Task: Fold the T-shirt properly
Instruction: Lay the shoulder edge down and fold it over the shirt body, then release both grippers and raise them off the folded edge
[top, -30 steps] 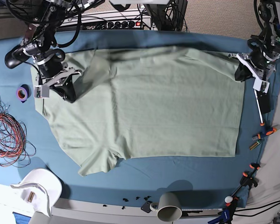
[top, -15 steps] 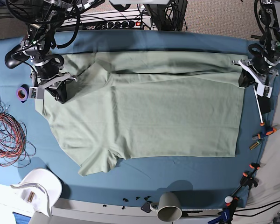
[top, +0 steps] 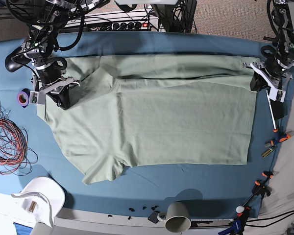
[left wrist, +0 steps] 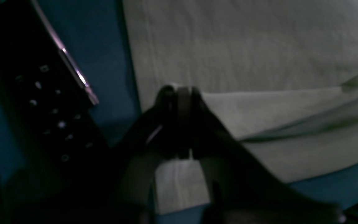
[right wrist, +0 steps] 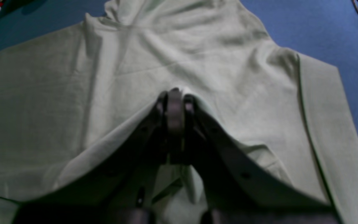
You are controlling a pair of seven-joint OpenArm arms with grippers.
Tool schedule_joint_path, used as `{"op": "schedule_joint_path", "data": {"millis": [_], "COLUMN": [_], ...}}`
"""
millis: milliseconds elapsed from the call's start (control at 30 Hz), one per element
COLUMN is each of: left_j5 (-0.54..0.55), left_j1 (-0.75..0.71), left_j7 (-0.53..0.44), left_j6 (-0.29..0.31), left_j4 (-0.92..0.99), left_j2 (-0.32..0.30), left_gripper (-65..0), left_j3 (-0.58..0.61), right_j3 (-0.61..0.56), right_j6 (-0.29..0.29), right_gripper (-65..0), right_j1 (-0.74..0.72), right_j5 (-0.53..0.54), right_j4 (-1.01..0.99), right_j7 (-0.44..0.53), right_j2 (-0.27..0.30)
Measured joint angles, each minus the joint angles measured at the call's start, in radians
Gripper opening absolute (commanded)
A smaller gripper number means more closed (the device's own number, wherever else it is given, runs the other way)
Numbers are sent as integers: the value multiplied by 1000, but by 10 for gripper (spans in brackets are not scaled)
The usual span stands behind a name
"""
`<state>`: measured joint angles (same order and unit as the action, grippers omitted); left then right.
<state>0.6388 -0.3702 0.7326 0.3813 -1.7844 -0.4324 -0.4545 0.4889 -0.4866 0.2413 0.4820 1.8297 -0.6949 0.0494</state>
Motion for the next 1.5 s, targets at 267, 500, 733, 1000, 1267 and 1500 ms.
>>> {"op": "schedule_joint_path", "data": {"millis": [267, 500, 733, 1000, 1267, 1500], "left_j5": [0, -2, -2, -3, 25, 196], "left_j1": [0, 0, 0, 0, -9, -117], "left_j7": [-9, -28, -49, -103, 23, 91], "left_j6": [0, 0, 0, 0, 46, 140], "left_j4": [0, 0, 0, 0, 0, -17], "left_j2": [0, 0, 0, 0, -2, -30], "left_gripper": [-536, -352, -352, -352, -354, -354], "left_j3": [0, 0, 0, 0, -20, -188], "right_j3": [0, 0, 0, 0, 75, 336], "right_j6": [0, 0, 0, 0, -105, -119], "right_gripper": [-634, -370, -370, -370, -416, -419], "right_j1": [0, 0, -20, -30, -10, 163], "right_j5": [-58, -70, -69, -66, 81, 364], "right_j4": [0, 0, 0, 0, 16, 198], "right_j7": [0, 71, 86, 52, -113, -207], "right_j2": [0, 0, 0, 0, 0, 1]}}
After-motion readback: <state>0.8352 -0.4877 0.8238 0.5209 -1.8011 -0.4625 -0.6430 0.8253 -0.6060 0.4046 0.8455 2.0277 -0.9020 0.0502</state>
